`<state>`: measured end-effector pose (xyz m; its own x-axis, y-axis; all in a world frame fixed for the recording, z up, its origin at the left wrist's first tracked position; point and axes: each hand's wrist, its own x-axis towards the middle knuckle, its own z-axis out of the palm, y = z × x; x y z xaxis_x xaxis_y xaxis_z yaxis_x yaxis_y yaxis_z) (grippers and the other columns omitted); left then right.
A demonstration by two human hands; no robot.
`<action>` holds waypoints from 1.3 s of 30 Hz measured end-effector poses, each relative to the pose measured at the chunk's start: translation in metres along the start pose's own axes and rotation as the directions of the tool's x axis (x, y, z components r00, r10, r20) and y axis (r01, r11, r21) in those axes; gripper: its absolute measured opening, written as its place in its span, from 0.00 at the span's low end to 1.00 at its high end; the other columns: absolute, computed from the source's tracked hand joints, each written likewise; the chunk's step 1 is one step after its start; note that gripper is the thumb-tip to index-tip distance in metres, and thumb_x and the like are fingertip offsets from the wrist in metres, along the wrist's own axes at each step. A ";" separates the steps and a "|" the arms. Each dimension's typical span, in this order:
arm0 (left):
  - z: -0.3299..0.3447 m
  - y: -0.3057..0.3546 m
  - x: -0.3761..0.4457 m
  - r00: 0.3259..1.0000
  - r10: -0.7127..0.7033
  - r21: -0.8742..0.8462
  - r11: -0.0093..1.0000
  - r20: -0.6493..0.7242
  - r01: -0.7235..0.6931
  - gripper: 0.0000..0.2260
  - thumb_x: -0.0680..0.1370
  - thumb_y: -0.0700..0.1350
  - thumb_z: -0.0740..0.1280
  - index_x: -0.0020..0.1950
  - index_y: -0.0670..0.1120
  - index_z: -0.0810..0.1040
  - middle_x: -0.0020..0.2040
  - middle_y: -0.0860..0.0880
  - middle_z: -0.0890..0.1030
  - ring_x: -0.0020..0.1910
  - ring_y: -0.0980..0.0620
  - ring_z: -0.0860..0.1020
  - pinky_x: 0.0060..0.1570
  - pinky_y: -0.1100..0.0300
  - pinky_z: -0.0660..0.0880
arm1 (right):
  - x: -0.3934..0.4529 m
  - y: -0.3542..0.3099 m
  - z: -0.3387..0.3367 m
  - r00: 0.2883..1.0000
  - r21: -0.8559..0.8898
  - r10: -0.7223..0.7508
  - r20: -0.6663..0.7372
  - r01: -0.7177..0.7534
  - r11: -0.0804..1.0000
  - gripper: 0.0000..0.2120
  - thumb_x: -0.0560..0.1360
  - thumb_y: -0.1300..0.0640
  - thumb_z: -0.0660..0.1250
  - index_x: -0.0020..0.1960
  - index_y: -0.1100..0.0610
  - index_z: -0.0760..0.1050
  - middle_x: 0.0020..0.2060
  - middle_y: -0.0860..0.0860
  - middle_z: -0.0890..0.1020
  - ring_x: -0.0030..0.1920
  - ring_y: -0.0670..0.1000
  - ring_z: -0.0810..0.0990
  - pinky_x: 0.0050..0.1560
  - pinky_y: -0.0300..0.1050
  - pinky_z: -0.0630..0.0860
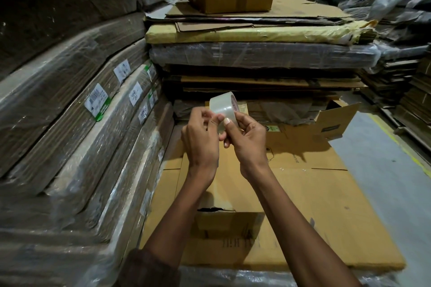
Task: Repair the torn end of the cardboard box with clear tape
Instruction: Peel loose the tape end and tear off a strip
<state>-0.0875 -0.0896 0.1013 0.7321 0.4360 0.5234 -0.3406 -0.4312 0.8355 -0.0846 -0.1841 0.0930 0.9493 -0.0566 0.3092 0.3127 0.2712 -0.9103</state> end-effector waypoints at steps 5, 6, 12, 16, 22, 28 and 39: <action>-0.004 -0.003 0.006 0.997 0.079 0.077 0.994 0.022 -0.081 0.08 0.80 0.45 0.71 0.56 0.45 0.85 0.45 0.51 0.86 0.43 0.56 0.84 0.41 0.50 0.82 | 0.001 0.005 -0.006 0.997 -0.049 -0.023 -0.073 0.020 0.999 0.10 0.81 0.63 0.68 0.61 0.62 0.79 0.35 0.52 0.84 0.31 0.49 0.81 0.30 0.40 0.75; -0.005 -0.004 0.008 0.994 0.105 0.089 0.990 0.030 -0.107 0.07 0.80 0.44 0.70 0.55 0.44 0.85 0.44 0.51 0.86 0.42 0.55 0.84 0.40 0.49 0.81 | 0.002 0.006 -0.008 0.997 -0.066 -0.028 -0.071 0.023 0.998 0.11 0.81 0.63 0.68 0.62 0.62 0.79 0.35 0.53 0.84 0.32 0.49 0.81 0.30 0.40 0.75; -0.008 -0.007 0.017 0.985 0.153 0.141 0.977 0.077 -0.163 0.07 0.80 0.43 0.69 0.51 0.42 0.85 0.40 0.48 0.86 0.38 0.51 0.84 0.36 0.47 0.81 | 0.001 0.007 -0.011 0.997 -0.140 -0.066 -0.046 0.059 0.988 0.12 0.80 0.63 0.68 0.63 0.57 0.78 0.39 0.53 0.85 0.34 0.50 0.83 0.31 0.40 0.76; -0.006 -0.009 0.016 0.976 0.196 0.273 0.938 0.092 -0.214 0.08 0.82 0.44 0.66 0.52 0.42 0.82 0.40 0.47 0.85 0.38 0.49 0.82 0.35 0.59 0.73 | 0.003 0.009 -0.011 0.993 -0.222 -0.085 -0.077 0.066 0.973 0.14 0.79 0.60 0.70 0.65 0.58 0.80 0.46 0.52 0.87 0.32 0.47 0.82 0.31 0.39 0.76; -0.003 -0.021 0.016 0.977 0.034 0.283 0.955 0.208 -0.094 0.08 0.84 0.45 0.61 0.56 0.42 0.76 0.44 0.44 0.82 0.43 0.43 0.81 0.39 0.48 0.75 | 0.003 0.010 -0.021 0.960 -0.676 -0.277 -0.032 0.183 0.714 0.15 0.76 0.50 0.74 0.61 0.52 0.84 0.51 0.45 0.87 0.50 0.38 0.83 0.48 0.40 0.81; -0.006 -0.030 0.018 0.941 -0.149 0.318 0.947 0.304 0.047 0.07 0.83 0.43 0.62 0.54 0.43 0.79 0.48 0.45 0.83 0.47 0.47 0.80 0.39 0.56 0.74 | 0.000 0.029 -0.028 0.946 -0.871 -0.312 0.084 0.221 0.439 0.14 0.75 0.41 0.72 0.43 0.52 0.82 0.31 0.43 0.75 0.37 0.49 0.74 0.35 0.44 0.64; -0.011 -0.060 0.008 0.737 -0.323 0.118 0.941 0.594 0.317 0.11 0.77 0.57 0.69 0.42 0.52 0.74 0.55 0.43 0.81 0.60 0.42 0.78 0.53 0.48 0.75 | -0.005 0.055 -0.035 0.968 -0.704 -0.165 0.188 0.250 0.665 0.09 0.81 0.51 0.66 0.46 0.54 0.71 0.34 0.49 0.75 0.32 0.47 0.72 0.30 0.45 0.68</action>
<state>-0.0678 -0.0517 0.0573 0.9998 -0.0083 0.0164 -0.0183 -0.3607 0.9325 -0.0705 -0.2020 0.0316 0.8614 0.0812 0.5014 0.4680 -0.5102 -0.7216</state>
